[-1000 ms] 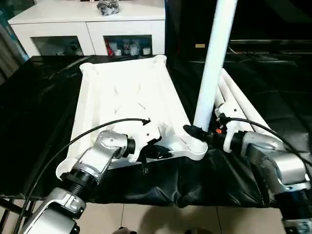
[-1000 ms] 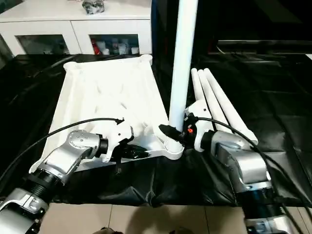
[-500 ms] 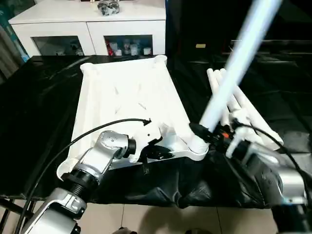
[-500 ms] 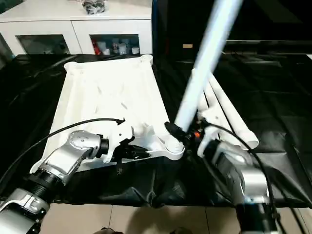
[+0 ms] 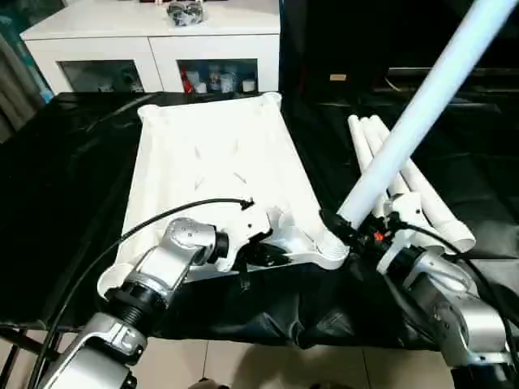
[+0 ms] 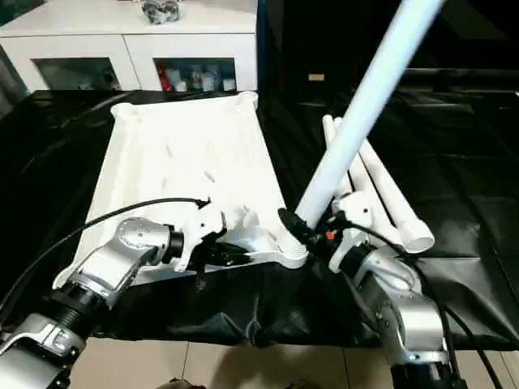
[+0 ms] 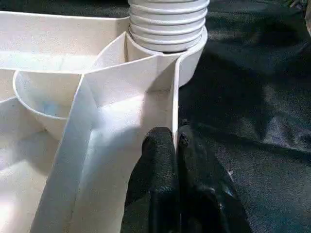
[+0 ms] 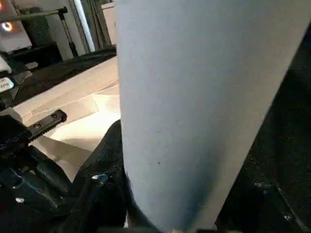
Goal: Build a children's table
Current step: Insert table leg to table base
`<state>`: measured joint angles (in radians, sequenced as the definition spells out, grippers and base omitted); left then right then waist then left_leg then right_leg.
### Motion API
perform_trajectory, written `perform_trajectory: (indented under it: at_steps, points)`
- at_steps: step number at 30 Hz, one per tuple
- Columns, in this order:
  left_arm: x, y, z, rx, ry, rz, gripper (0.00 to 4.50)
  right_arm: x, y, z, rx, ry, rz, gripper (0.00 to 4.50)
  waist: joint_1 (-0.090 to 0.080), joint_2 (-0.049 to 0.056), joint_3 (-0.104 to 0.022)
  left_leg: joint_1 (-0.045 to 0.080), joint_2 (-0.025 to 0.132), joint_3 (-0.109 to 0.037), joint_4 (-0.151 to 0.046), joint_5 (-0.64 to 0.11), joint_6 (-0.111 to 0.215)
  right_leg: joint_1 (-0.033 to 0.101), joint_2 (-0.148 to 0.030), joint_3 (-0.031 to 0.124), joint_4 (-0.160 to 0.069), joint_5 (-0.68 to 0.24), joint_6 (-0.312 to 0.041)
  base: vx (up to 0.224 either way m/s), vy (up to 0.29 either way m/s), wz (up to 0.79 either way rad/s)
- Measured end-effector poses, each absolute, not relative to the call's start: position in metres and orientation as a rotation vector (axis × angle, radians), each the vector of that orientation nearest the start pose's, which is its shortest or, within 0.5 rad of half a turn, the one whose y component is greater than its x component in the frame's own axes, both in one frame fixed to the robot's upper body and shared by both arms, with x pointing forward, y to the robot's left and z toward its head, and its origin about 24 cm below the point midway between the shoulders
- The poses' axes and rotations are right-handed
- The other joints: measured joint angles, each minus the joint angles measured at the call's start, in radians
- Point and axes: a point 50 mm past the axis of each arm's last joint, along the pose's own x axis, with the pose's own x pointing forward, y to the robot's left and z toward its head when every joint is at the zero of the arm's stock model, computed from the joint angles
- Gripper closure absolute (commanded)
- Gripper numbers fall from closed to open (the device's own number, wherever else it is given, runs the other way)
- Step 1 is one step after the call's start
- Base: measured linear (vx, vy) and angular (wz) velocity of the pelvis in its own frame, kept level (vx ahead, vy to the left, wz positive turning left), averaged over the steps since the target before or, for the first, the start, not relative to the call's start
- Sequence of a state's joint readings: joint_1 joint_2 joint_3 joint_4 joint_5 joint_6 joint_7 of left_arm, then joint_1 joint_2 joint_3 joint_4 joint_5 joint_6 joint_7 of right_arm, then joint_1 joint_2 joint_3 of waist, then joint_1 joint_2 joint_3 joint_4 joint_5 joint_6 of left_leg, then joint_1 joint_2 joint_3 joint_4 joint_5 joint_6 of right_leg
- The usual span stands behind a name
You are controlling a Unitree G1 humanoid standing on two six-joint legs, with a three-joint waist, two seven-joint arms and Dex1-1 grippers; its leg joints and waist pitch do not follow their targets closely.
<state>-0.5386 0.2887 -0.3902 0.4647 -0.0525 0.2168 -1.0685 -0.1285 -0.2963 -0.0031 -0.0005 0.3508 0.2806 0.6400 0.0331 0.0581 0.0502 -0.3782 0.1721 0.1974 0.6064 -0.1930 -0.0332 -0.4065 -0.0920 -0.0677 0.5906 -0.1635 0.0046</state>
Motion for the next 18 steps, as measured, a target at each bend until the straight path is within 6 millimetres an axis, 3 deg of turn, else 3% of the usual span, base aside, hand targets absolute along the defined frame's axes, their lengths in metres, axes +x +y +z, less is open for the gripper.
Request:
perform_trajectory:
  at_steps: [6,18]
  points:
    - [0.3007,0.0894,0.0408,0.319,0.438,-1.343,4.50,0.2664,-0.1612,0.0646,-0.004,0.143,0.717,2.61,-0.002,-0.003,0.000,0.006,0.000,0.000,-0.007,0.000,0.000,0.007,0.000,-0.002,-0.013,0.000,0.000,0.000,0.000,0.00]
    - [0.2996,0.0911,0.0402,0.324,0.440,-1.338,4.50,0.2744,-0.1607,0.0659,-0.083,0.178,0.837,2.62,-0.003,-0.010,-0.001,0.009,-0.001,0.001,-0.008,0.000,0.000,0.009,0.000,-0.001,-0.014,0.000,0.000,0.000,0.000,0.00]
